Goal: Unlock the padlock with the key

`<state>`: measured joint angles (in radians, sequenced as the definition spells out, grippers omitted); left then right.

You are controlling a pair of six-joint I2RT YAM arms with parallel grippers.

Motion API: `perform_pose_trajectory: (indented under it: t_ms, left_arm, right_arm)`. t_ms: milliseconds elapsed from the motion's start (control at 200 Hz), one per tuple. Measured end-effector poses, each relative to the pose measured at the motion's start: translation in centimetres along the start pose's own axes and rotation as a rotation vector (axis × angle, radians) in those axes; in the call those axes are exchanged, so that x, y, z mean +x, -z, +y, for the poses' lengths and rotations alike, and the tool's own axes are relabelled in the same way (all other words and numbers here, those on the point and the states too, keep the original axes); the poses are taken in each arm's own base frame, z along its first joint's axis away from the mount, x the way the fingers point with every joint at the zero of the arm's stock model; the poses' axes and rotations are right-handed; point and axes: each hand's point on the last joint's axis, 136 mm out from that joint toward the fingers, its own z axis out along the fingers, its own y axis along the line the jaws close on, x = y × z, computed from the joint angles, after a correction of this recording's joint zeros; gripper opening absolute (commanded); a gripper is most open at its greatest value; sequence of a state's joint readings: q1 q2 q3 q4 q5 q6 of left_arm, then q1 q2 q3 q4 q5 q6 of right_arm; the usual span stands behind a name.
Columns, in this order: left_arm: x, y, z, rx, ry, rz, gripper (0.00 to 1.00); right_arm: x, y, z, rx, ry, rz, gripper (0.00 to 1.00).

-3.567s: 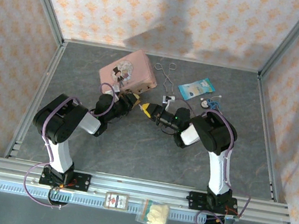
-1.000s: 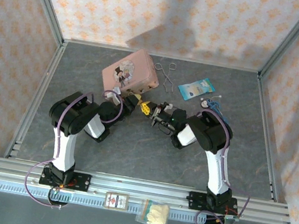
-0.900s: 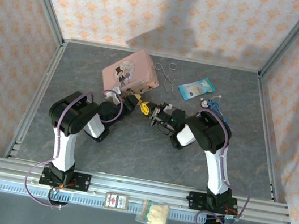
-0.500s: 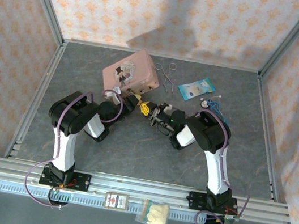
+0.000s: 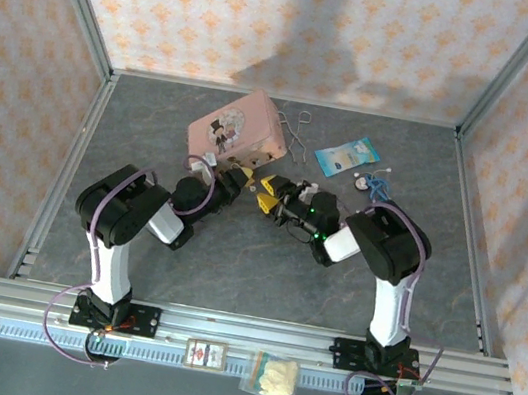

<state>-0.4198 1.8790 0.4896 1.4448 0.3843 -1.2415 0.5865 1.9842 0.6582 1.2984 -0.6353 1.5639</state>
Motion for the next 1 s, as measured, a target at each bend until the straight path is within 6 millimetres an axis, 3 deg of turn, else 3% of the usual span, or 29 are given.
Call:
perform_pose_trajectory:
  t_ms: [225, 385, 525, 701, 1001]
  left_arm:
    - [0.7, -0.5, 1.6, -0.11, 0.014, 0.027, 0.0]
    - [0.7, -0.7, 2.1, -0.152, 0.019, 0.03, 0.0]
    - [0.5, -1.3, 2.2, -0.174, 0.024, 0.036, 0.0]
    - [0.6, -1.7, 2.5, -0.213, 0.03, 0.047, 0.0]
    - [0.7, -1.6, 2.6, -0.223, 0.033, 0.058, 0.0]
  right_arm:
    - [-1.4, 1.7, -2.1, 0.257, 0.301, -0.094, 0.52]
    - [-2.3, 2.4, -0.5, 0.428, 0.6, -0.15, 0.49]
    - [-1.4, 1.6, 1.2, 0.539, 0.875, -0.102, 0.47]
    - [0.2, 1.1, 2.0, 0.65, 1.163, 0.023, 0.45]
    - [1.8, 2.1, -0.9, 0.77, 1.411, 0.231, 0.42]
